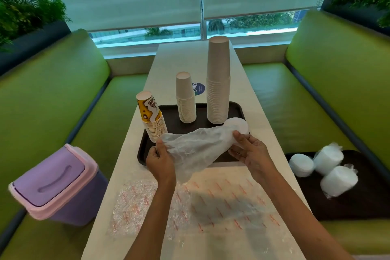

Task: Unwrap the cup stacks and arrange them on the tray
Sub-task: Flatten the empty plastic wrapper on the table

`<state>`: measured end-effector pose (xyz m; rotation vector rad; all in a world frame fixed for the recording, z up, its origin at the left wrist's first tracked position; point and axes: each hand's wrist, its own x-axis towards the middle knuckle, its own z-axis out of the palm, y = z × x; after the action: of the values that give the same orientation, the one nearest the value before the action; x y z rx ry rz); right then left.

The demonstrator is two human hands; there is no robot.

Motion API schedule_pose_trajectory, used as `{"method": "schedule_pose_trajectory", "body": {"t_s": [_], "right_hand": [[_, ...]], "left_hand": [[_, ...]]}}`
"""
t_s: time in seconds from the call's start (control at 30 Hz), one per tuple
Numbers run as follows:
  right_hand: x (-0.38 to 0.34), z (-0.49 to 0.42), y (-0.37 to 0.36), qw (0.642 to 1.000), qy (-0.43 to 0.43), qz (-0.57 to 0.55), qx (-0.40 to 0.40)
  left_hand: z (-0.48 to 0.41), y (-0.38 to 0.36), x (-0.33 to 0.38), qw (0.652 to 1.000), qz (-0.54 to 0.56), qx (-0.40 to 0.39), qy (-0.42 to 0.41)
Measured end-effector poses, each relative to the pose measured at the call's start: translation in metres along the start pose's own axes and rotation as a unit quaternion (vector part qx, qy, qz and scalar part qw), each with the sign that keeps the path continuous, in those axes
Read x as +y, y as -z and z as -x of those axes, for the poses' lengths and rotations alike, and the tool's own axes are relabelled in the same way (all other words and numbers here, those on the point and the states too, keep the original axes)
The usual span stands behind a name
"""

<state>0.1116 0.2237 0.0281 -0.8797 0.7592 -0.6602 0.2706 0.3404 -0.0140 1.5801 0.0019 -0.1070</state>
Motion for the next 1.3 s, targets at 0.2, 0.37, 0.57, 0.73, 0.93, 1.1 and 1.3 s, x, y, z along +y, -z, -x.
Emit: {"method": "schedule_pose_trajectory", "body": {"t_s": [0.2,0.37,0.57,0.73,0.93,1.1,1.3], "right_hand": [[-0.003,-0.006,0.000,0.999,0.023,-0.029,0.005],[-0.006,-0.008,-0.008,0.999,-0.010,-0.014,-0.027],[0.013,-0.008,-0.021,0.976,-0.210,0.023,-0.041],[0.010,-0.021,-0.031,0.990,-0.138,0.013,0.032],[0.005,-0.031,-0.033,0.999,-0.026,-0.013,0.015],[0.003,-0.030,-0.034,1.000,0.003,0.001,-0.031],[-0.003,-0.027,-0.036,0.993,0.004,0.046,-0.110]], "left_hand": [[-0.014,0.017,-0.010,0.998,-0.053,0.019,-0.010],[-0.018,0.022,-0.013,0.999,-0.035,0.021,-0.006],[-0.009,0.018,0.003,0.996,0.026,0.027,-0.076],[-0.001,0.023,-0.001,0.987,0.010,-0.020,-0.157],[0.000,0.028,-0.012,0.985,-0.025,0.015,-0.170],[-0.010,0.033,-0.012,0.990,-0.013,0.052,-0.132],[-0.012,0.015,0.035,0.963,-0.052,-0.054,-0.260]]}}
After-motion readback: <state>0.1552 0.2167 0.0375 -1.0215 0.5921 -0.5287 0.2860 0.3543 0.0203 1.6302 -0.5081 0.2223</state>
